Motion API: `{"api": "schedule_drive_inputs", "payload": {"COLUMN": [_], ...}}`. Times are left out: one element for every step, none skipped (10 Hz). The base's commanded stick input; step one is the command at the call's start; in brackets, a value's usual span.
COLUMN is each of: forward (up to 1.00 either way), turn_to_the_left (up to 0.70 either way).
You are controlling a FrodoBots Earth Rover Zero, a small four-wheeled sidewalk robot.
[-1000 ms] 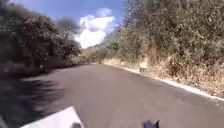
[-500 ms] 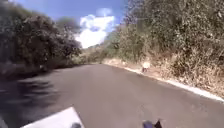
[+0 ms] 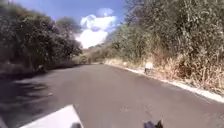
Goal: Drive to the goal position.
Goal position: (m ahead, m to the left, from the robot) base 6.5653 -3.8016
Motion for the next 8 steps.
{"api": "schedule_drive_inputs", "payload": {"forward": [0.5, 0.5, 0.5, 0.5, 0.5, 0.5, 0.5, 0.5], "turn_to_the_left": [0.0, 0.0, 0.0, 0.0, 0.0, 0.0, 0.0, 0.0]}}
